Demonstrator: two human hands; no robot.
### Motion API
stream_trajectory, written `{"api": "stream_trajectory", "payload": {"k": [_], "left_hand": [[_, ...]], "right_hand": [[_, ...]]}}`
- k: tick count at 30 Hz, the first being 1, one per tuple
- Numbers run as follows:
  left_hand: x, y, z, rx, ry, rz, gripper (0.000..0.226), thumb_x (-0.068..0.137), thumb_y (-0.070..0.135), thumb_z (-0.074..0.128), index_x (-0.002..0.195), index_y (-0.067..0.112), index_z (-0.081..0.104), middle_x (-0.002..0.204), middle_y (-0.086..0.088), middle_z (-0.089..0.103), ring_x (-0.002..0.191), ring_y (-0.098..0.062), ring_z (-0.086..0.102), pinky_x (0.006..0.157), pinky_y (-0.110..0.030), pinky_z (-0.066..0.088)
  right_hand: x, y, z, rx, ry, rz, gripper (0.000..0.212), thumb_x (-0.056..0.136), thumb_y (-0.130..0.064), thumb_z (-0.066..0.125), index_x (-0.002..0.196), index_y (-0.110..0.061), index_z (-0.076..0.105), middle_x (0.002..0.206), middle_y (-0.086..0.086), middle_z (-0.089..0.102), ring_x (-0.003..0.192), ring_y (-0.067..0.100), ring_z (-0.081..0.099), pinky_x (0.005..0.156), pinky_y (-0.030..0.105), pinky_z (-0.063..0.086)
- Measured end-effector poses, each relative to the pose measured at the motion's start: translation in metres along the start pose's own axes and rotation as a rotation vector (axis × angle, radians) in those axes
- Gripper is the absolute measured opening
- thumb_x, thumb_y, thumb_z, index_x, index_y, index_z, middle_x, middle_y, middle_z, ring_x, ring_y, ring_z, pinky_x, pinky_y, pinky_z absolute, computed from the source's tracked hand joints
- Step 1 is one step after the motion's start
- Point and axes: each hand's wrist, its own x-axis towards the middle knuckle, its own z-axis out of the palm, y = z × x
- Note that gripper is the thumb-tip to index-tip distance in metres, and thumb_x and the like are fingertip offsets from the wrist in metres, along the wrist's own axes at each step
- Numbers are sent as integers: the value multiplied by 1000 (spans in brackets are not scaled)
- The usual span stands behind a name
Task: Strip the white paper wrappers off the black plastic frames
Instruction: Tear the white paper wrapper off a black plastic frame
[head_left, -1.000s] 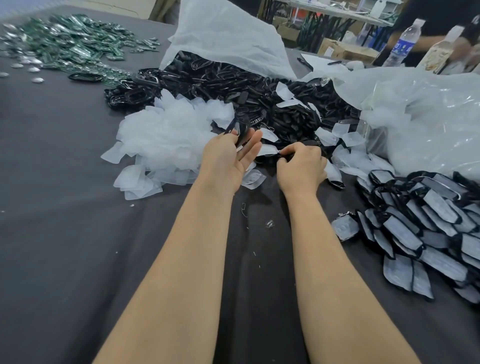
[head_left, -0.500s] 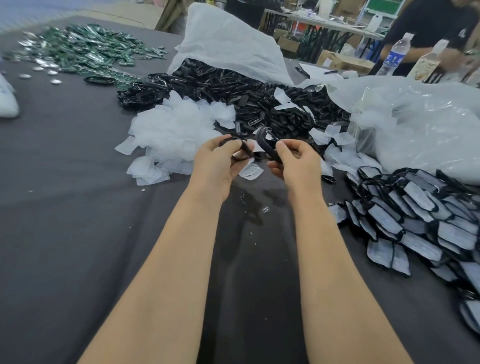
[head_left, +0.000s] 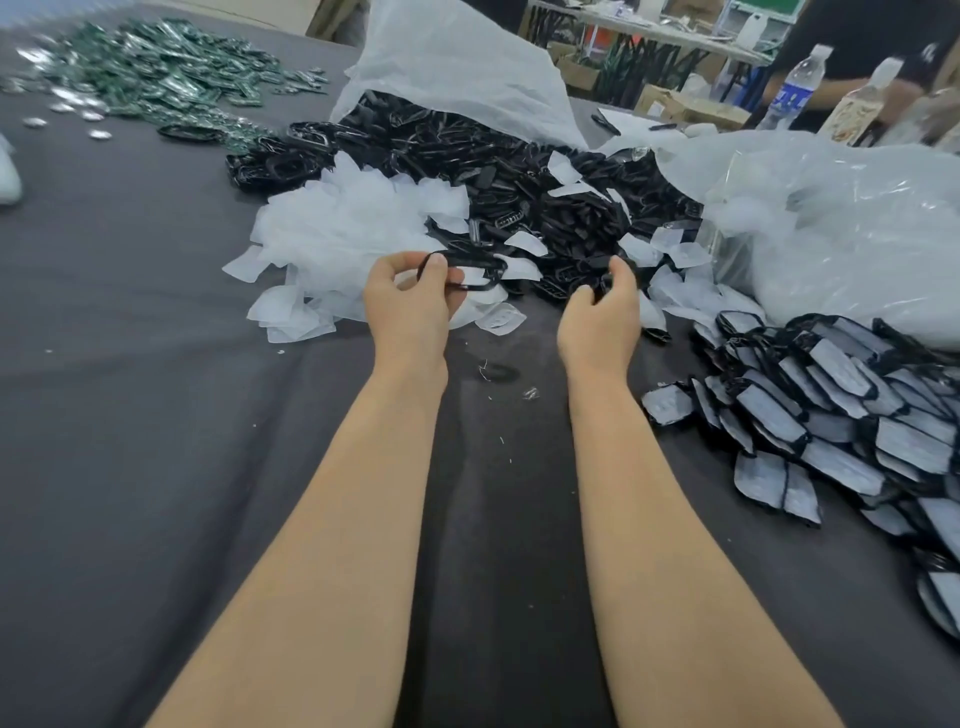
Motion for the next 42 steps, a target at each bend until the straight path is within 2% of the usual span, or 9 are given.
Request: {"api": "stream_trajectory", "payload": {"k": [3,7,13,18,22,25,30,35,42], "left_hand": [[0,1,4,-114,49,-38,5,97,5,50,96,8,45,79,-4,60,66,-4,60,72,-16,57],[3,6,9,-147,33,-64,7,100,10,45,93,8,42,78,-5,65,67,-9,63,70,-18,57],[1,2,7,3,3,-94,11,97,15,51,88,12,45,82,-1,61,65,-7,60,58,-17,56],[-3,1,7,-4,-34,-87,3,97,8,50,97,7,47,76,-4,62,51,-3,63,49,-16,51],[-5,-4,7,28,-67,-87,9,98,5,46,92,11,48,74,-5,65,48,-4,63,46,-16,50],[-4,-8,8,120,-88,-52,9,98,5,45,93,13,48,74,-6,65,47,-4,62,45,-16,48],[-2,-12,9,192,-100,17,9,98,5,41,100,11,48,74,-6,65,48,-5,62,52,-17,54],[-1,-13,11,167,-131,24,15,100,5,34,97,14,46,76,-7,63,49,-6,62,58,-19,56],[-3,-15,14,200,-195,43,19,100,4,29,102,15,44,80,-4,62,56,-8,63,59,-19,54]], "right_hand": [[-3,0,5,-399,-85,-114,43,97,-10,41,140,-16,44,157,10,19,146,30,10,118,39,9],[-2,0,10,-574,-122,-82,36,97,-22,48,132,-21,51,143,7,36,135,29,25,109,43,23],[8,5,16,-636,-85,-41,29,97,-31,50,125,-24,56,134,10,45,126,31,36,104,42,27],[11,7,13,-479,-8,-74,19,98,-25,48,107,-18,63,118,7,57,115,28,47,94,36,32],[7,3,0,47,-17,-21,12,96,-19,49,91,-18,60,81,-4,61,80,16,58,68,19,38],[3,-4,-10,409,-173,116,14,97,-18,51,85,-20,57,70,-1,63,50,4,56,50,16,43],[-4,-8,-10,739,-355,293,13,97,-15,55,84,-19,57,66,-1,67,52,5,61,51,16,48],[-3,-7,-5,811,-347,318,13,95,-12,57,82,-13,59,71,2,63,58,6,62,55,16,50],[-6,-6,-1,509,-219,-26,13,90,-2,59,92,-14,59,81,1,64,65,4,65,66,16,52]]}}
